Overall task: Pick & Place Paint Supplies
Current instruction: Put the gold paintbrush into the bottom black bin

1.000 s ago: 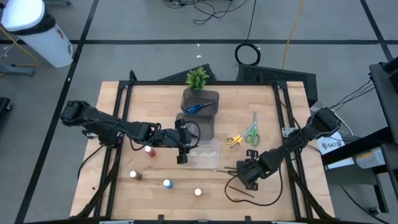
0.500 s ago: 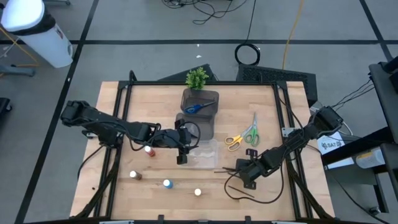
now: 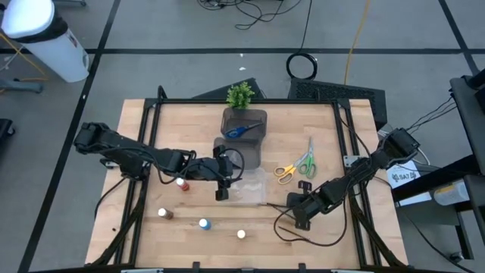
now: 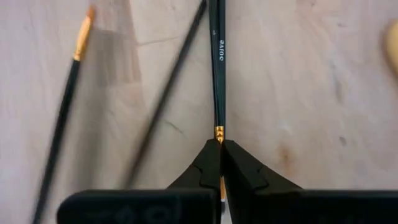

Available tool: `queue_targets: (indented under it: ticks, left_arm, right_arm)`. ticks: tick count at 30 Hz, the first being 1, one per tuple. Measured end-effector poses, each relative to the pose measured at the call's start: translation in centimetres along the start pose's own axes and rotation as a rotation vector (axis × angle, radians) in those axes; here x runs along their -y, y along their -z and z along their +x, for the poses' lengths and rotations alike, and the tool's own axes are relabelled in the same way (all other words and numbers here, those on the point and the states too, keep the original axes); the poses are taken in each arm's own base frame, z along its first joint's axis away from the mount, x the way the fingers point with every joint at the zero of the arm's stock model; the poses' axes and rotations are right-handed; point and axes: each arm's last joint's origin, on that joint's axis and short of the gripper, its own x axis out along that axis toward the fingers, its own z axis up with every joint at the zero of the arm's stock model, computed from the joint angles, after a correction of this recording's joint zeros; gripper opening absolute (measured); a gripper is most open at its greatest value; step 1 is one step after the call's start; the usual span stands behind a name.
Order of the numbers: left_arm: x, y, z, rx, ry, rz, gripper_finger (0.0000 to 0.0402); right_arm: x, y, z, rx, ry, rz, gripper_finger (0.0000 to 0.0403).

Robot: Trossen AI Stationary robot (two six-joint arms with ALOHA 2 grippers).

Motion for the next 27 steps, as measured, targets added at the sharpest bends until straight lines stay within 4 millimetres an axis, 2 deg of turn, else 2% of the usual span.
queue_targets:
  ticks: [8, 27]
  left_arm:
    - [0.0, 0.0, 0.0, 0.001, 0.0, 0.0, 0.0186]
    - [0.0, 0.0, 0.0, 0.001, 0.0, 0.0, 0.0186]
  right_arm:
    - [0.3, -0.5, -2.1, 0.113, -0.012, 0.017, 0.0003]
    - [0.4, -0.8, -2.3, 0.163, 0.008, 0.023, 0.0001]
